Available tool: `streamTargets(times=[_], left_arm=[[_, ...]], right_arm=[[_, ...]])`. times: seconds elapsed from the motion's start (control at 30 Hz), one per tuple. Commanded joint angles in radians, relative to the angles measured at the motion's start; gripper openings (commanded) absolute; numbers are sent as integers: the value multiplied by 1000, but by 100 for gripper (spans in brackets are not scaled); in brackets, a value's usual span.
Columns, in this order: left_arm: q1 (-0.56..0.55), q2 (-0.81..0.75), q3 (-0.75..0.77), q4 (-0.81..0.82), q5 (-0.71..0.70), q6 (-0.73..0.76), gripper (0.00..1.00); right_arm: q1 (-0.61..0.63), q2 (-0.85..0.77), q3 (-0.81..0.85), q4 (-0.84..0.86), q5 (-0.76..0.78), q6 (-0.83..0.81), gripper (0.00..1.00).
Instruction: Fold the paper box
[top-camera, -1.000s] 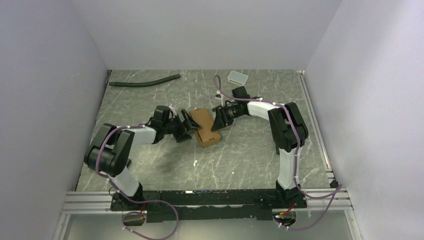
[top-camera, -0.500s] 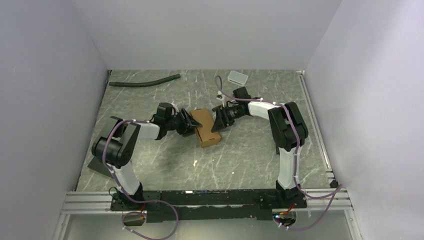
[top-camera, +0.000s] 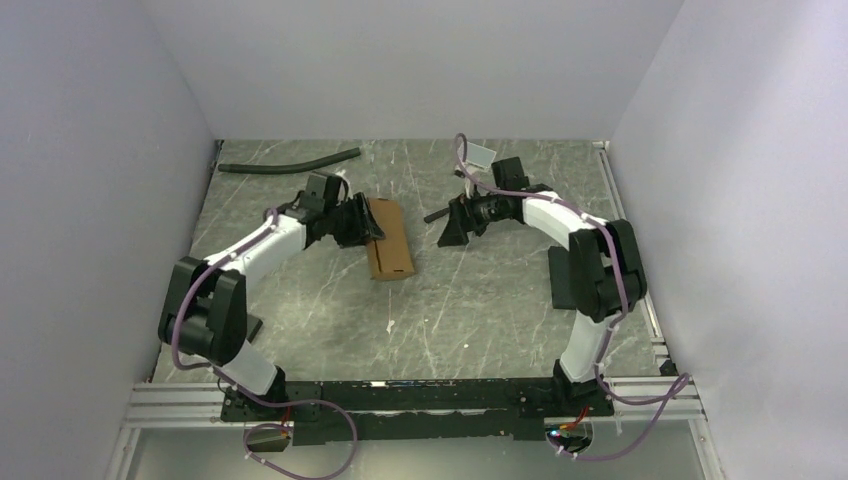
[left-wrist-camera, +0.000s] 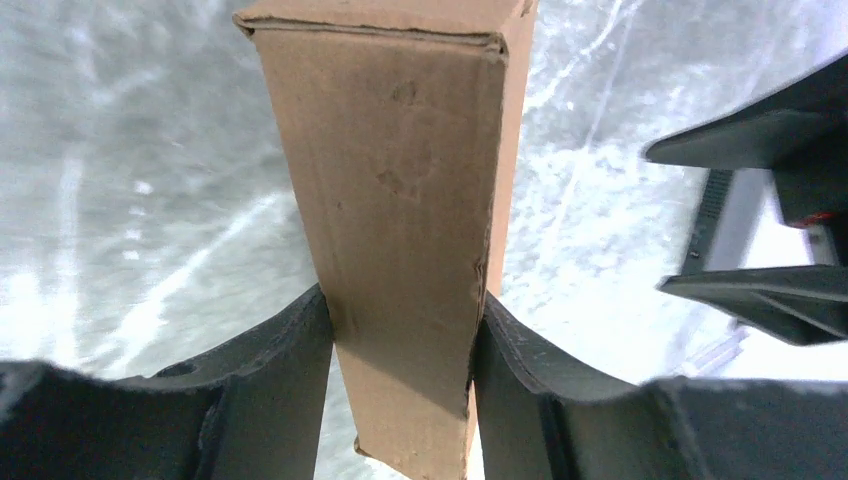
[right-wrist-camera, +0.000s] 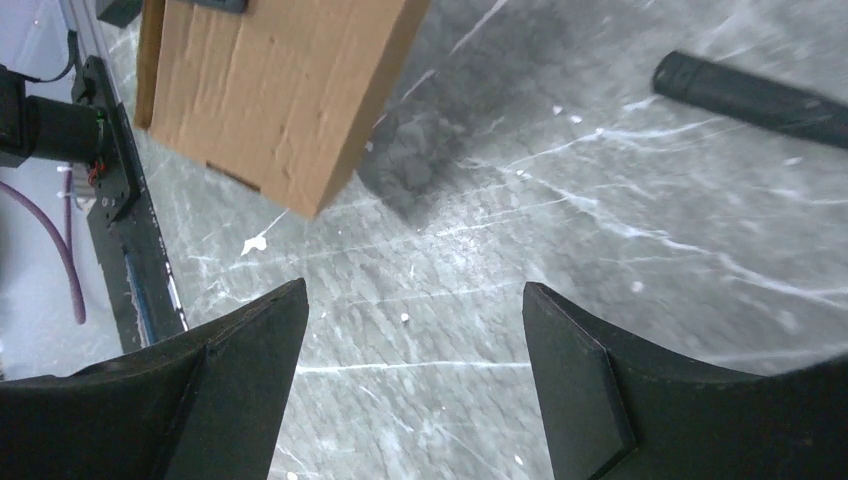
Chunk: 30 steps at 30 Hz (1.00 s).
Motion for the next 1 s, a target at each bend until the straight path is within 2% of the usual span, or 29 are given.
streamTargets(times=[0.0,0.13,0.2,0.33,0.4,0.6,0.73,0.97], left_arm=[[2,-45,190,-394,-214,293,34],[-51,-9,361,-597,-415,428,33],[-113,33,447,-677,-574,494,33],[-228,152,575,-800,-916,589,24],[-259,215,620,-835,-1036,604,21],[-320,369,668,-837,-1204,598,21],[-358,426,672,-803,-1223,584,24],[-399,491,623,-768,-1213,537,41]], right_arm=[[-31,-95,-12,12,14,-49,82],[-43,-103,-7,3,17,-60,82],[-46,-107,-7,1,17,-63,82],[-51,-113,-7,0,18,-67,81],[-59,-119,-9,2,17,-67,81],[-87,-126,-13,4,12,-67,81],[-107,-130,-18,8,5,-67,81],[-116,-125,-21,9,-1,-67,81]])
